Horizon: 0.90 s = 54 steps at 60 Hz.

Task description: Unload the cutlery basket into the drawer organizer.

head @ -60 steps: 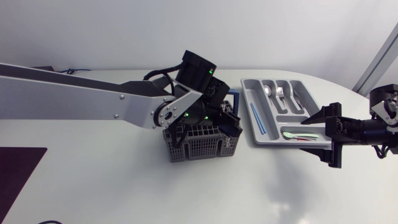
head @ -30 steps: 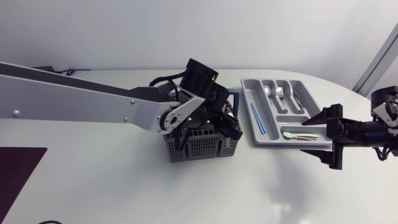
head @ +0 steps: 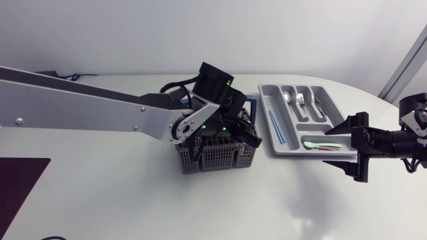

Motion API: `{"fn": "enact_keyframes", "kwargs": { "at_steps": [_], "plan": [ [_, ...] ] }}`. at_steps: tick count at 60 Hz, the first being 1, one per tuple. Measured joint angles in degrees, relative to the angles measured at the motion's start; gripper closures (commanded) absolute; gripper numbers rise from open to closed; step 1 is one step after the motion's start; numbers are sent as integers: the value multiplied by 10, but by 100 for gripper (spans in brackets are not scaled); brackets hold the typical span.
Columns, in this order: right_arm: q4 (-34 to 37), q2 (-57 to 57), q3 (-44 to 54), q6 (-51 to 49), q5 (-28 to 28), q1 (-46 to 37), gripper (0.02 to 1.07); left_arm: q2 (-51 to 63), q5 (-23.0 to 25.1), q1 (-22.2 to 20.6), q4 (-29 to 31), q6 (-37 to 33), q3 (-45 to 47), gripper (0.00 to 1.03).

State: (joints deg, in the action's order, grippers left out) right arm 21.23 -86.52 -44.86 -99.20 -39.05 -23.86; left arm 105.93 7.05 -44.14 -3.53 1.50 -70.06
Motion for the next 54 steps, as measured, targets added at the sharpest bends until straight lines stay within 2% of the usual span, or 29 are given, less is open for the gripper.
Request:
{"fn": "enact_keyframes", "kwargs": {
  "at_steps": [20, 39, 54],
  "plan": [
    [0, 0, 0, 0, 0, 0, 6, 0, 19, 5, -1, 0, 0, 89],
    [0, 0, 4, 0, 0, 0, 6, 0, 80, 25, -55, 17, 34, 89],
    [0, 0, 4, 0, 0, -3, 6, -17, 97, 29, -90, 26, 61, 89]
  ]
}}
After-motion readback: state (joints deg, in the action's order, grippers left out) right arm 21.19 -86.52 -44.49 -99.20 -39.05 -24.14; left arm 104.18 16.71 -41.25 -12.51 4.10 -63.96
